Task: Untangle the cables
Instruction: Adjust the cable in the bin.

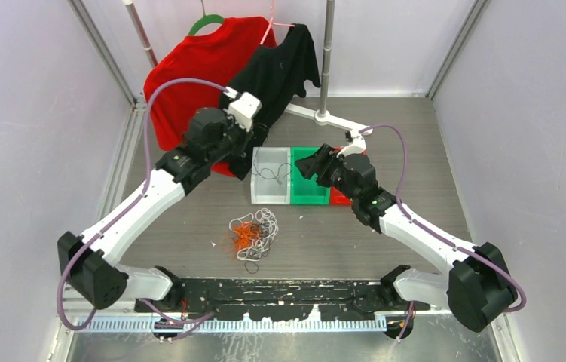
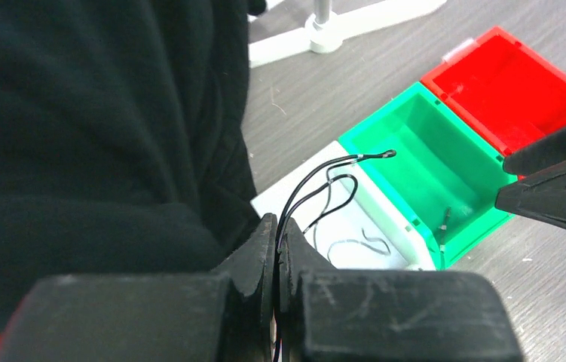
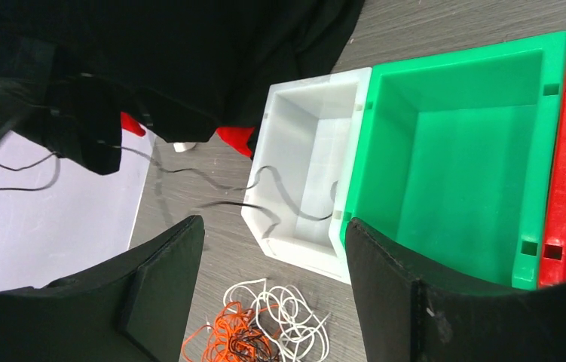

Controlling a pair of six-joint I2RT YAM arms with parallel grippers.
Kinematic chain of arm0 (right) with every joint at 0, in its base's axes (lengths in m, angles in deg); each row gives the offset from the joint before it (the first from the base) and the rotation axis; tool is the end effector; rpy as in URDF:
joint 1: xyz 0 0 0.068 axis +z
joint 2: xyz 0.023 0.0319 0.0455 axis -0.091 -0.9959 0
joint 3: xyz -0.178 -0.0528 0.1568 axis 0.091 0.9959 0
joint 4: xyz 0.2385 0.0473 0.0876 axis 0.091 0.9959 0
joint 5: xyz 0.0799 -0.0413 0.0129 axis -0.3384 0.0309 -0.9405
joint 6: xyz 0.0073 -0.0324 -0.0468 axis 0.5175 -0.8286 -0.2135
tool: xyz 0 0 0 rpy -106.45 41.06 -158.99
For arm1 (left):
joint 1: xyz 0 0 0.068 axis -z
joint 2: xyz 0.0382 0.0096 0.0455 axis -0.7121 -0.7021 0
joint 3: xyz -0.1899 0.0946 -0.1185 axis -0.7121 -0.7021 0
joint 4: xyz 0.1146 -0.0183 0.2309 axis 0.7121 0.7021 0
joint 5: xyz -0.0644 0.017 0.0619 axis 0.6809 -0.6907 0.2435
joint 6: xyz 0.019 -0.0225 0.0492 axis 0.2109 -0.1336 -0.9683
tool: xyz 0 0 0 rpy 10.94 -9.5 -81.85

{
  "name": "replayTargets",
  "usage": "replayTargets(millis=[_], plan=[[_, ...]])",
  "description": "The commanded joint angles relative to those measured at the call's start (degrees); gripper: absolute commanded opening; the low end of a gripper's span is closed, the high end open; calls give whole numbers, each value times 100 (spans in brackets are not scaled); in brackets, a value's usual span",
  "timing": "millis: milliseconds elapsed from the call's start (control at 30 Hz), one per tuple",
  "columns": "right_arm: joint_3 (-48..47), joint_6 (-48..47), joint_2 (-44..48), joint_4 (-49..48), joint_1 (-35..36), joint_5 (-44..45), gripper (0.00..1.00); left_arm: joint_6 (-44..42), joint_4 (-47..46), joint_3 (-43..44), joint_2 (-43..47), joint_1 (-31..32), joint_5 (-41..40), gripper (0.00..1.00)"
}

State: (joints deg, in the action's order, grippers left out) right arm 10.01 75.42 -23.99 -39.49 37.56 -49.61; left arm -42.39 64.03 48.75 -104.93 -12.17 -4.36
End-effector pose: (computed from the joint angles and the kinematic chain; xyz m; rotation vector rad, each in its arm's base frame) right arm 0.2367 0.1486 0.2405 0.2035 1.9079 0.8941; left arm 0.2607 -0.1699 0.3570 0.6195 1.7572 -0.3065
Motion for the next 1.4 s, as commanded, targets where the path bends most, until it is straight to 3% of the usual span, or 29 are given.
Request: replayTargets(millis=[0,167,367,667,833,1000,1367], plan=[[-118,-129,190,-181,-8,138,74,-341,-240,65,-318,329,-165,0],[-42,-188,253,-196,-8,201,73,-469,-472,30,-615,402,-231,0],[37,-170,242,-266,-9,228,73,-1,-595,86,-910,403,-118,0],[-244,390,-907,-962,126,-98,58,721,-495,12,-1180,393,-475,0],[-915,113,-1672,-657,896,567,52,968,-227,70,-1102,310,-550,0],[-1608,-42,-2503,-441,1667,1869,46,1257,-54,38,-847,64,-417,0],[-2453,226,-3919,-1007,1820,2240,34,1573,395,114,-794,-203,141,0]])
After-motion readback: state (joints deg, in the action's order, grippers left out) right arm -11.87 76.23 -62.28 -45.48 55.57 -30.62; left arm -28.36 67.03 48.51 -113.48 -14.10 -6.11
